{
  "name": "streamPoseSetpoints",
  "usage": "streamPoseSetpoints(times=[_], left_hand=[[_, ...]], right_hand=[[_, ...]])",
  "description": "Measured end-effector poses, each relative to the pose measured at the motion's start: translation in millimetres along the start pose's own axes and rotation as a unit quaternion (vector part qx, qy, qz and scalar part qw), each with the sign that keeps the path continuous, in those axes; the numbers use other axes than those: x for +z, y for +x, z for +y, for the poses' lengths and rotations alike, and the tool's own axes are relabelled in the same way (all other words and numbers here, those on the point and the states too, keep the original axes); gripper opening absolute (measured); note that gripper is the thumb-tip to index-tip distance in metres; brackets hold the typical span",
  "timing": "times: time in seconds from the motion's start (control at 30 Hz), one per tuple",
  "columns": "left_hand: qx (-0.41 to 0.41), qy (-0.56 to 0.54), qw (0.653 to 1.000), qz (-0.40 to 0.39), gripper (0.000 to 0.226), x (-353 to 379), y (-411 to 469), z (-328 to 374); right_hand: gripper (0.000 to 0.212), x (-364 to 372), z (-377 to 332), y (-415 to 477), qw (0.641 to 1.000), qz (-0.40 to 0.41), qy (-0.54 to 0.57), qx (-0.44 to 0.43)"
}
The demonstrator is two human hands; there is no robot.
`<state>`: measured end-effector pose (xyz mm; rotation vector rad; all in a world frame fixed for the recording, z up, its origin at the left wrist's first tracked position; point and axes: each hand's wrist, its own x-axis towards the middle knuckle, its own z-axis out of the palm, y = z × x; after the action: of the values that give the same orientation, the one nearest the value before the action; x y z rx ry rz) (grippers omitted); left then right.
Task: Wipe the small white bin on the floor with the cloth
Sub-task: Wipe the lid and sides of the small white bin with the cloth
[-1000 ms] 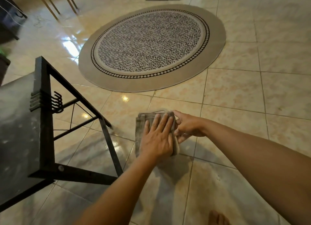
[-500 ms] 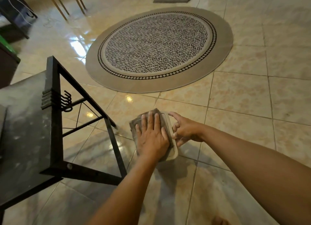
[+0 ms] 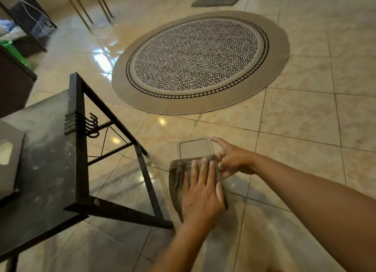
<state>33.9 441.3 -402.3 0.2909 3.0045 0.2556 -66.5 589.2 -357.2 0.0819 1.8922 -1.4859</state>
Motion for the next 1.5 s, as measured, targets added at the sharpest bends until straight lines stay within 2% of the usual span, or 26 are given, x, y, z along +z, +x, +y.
streamPoseSetpoints(times=[0.03, 0.13, 0.17, 0.3, 0.47, 0.57, 0.7, 0.87, 0.97, 1.03, 1.2, 1.33, 1.5], left_hand=[[-0.009, -0.002, 1.000, 0.005, 0.063, 1, 10, -10], [-0.114, -0.027, 0.993, -0.007, 0.064, -13, 32, -27], [-0.119, -0.033, 0.992, -0.007, 0.065, -14, 28, -23], [-0.069, -0.026, 0.997, -0.036, 0.068, -9, -11, 11], [-0.087, -0.044, 0.994, -0.051, 0.071, -10, 37, 17], [-0.072, -0.038, 0.995, -0.064, 0.069, -12, 10, 27], [-0.025, -0.013, 0.997, -0.067, 0.064, -9, 1, 4], [-0.057, -0.052, 0.995, -0.065, 0.063, -29, 54, -30], [0.005, -0.056, 0.996, -0.075, 0.062, -37, 36, -32], [0.034, -0.018, 0.996, -0.080, 0.063, -36, 21, -34], [0.103, 0.043, 0.992, -0.063, 0.065, -30, 48, -34], [0.071, 0.027, 0.996, -0.043, 0.067, -32, 62, -35], [0.166, 0.033, 0.985, -0.038, 0.066, -30, 57, -33]], right_hand=[[0.100, 2, 0, 2, 1.000, 0.005, 0.000, -0.002], [0.100, 8, -1, 5, 1.000, 0.026, -0.008, -0.006], [0.099, 9, -2, 5, 1.000, 0.029, -0.012, -0.001], [0.097, 4, -2, 3, 1.000, 0.017, -0.006, 0.013], [0.104, 5, -6, 7, 0.998, 0.023, -0.047, 0.023], [0.103, 2, -5, 3, 0.998, 0.025, -0.051, 0.024], [0.101, 3, -5, 3, 1.000, 0.006, -0.025, 0.015], [0.100, 3, -5, 1, 1.000, 0.012, -0.012, 0.011], [0.099, -4, -5, 1, 1.000, 0.009, -0.012, 0.012], [0.098, -7, -4, 2, 1.000, 0.005, -0.011, 0.010], [0.098, -3, -7, 1, 1.000, -0.006, -0.014, 0.010], [0.098, -2, -9, -1, 1.000, 0.011, -0.020, 0.014], [0.106, -6, -5, 1, 1.000, -0.002, -0.017, 0.022]])
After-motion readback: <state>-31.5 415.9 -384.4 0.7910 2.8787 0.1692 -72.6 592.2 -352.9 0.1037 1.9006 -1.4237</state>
